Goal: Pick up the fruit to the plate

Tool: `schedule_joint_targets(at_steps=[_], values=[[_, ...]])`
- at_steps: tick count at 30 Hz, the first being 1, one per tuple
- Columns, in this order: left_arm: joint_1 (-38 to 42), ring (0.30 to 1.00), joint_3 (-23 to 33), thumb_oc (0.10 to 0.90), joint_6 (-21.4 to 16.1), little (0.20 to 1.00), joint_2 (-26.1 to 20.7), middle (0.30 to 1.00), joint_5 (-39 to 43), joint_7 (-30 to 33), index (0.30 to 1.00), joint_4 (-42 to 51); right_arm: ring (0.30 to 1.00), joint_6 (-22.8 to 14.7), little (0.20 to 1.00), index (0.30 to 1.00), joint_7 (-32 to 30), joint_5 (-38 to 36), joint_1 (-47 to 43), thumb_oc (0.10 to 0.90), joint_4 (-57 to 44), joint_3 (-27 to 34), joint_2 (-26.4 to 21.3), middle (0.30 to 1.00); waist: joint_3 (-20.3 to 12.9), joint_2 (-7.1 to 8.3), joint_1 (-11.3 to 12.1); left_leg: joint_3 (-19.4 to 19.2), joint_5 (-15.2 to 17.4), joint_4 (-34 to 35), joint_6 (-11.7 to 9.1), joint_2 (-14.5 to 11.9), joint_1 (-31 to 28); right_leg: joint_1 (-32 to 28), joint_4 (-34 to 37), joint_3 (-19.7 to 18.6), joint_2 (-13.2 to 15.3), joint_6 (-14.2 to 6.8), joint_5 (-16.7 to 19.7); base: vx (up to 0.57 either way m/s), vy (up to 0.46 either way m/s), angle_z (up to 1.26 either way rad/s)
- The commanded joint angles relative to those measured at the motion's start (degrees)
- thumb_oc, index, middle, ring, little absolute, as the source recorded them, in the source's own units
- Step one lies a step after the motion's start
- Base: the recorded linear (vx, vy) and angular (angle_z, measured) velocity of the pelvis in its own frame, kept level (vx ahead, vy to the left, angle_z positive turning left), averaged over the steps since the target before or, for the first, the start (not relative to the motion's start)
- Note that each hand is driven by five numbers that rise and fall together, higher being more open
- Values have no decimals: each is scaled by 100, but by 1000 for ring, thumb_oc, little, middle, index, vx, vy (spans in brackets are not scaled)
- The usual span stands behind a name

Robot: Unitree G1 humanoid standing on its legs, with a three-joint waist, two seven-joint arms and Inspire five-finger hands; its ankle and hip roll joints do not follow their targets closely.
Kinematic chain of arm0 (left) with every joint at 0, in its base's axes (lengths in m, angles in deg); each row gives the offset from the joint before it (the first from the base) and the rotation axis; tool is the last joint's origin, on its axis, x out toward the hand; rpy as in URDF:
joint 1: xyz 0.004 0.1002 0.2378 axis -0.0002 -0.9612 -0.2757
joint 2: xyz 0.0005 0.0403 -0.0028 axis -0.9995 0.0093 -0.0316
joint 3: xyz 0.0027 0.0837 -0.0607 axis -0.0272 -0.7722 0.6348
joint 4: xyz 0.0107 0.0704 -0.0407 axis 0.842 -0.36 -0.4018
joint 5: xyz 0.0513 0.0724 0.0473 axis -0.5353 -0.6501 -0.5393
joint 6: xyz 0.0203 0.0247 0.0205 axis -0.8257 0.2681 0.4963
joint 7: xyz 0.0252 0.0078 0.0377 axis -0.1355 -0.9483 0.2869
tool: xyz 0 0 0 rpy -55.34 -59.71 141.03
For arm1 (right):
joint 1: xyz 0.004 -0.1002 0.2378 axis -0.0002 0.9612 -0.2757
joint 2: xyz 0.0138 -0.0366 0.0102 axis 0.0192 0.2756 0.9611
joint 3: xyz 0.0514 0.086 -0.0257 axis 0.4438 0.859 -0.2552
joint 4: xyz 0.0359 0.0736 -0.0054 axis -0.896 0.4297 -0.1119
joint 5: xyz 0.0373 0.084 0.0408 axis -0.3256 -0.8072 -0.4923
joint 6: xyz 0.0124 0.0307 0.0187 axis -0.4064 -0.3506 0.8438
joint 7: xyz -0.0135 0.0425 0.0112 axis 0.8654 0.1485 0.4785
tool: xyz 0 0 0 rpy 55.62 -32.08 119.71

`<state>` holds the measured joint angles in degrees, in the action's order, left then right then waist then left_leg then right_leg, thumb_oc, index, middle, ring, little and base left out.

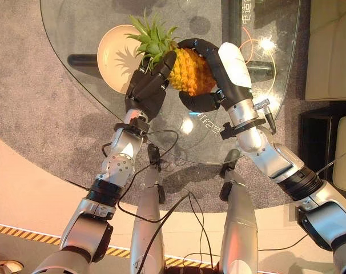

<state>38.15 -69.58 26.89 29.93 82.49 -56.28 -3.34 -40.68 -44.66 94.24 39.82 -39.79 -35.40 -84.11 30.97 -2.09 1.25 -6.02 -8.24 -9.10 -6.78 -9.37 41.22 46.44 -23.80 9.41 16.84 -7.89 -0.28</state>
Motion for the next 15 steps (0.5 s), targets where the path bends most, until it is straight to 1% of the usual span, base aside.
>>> schedule_joint_targets(at_steps=[1, 3, 9, 12, 13, 14, 15], values=[[479, 900, -162, 800, -418, 900, -46, 900, 167, -374, 900, 857, 300, -734, 200, 300, -18, 120, -969, 100, -1101, -144, -78, 300, -118, -4, 15, 227, 347, -646, -135, -49, 298, -319, 666, 137, 171, -258, 444, 0, 0, 0], [471, 900, -128, 800, -660, 900, -36, 900, 189, -288, 900, 867, 300, -745, 200, 300, 14, 138, -968, 100, -1092, -165, -83, 300, -118, -5, 21, 233, 344, -641, -138, -47, 288, -332, 667, 139, 171, -259, 442, 0, 0, 0], [375, 900, 29, 800, -1100, 900, 56, 900, 114, -138, 900, 964, 300, -847, 200, 300, 188, 289, -988, 100, -1125, -181, -128, 300, -118, 18, 45, 277, 357, -668, -139, -23, 333, -298, 626, 151, 157, -247, 413, 0, 0, 0], [355, 900, 78, 800, -1280, 900, 86, 900, 30, -13, 900, 1030, 300, -882, 200, 300, 209, 320, -1009, 100, -1116, -222, -157, 300, -118, 29, 55, 288, 358, -678, -146, -21, 342, -298, 618, 151, 147, -244, 404, 0, 0, 0], [354, 900, 78, 800, -1281, 900, 87, 900, 27, -10, 900, 1033, 300, -882, 200, 300, 209, 319, -1009, 100, -1115, -223, -158, 300, -118, 28, 55, 288, 358, -678, -146, -21, 342, -297, 617, 151, 147, -244, 404, 0, 0, 0], [353, 900, 105, 800, -1424, 900, 106, 900, -107, 9, 900, 1060, 300, -906, 200, 300, 221, 325, -1031, 100, -1097, -223, -175, 300, -118, 33, 61, 297, 367, -688, -145, -12, 347, -289, 602, 154, 148, -244, 397, 0, 0, 0], [348, 688, 121, 553, -1502, 653, 107, 688, -205, 10, 688, 1067, 300, -930, 200, 300, 221, 331, -1032, 100, -1093, -221, -186, 300, -118, 38, 62, 300, 370, -696, -147, -12, 355, -285, 599, 155, 147, -242, 395, 0, 0, 0]])
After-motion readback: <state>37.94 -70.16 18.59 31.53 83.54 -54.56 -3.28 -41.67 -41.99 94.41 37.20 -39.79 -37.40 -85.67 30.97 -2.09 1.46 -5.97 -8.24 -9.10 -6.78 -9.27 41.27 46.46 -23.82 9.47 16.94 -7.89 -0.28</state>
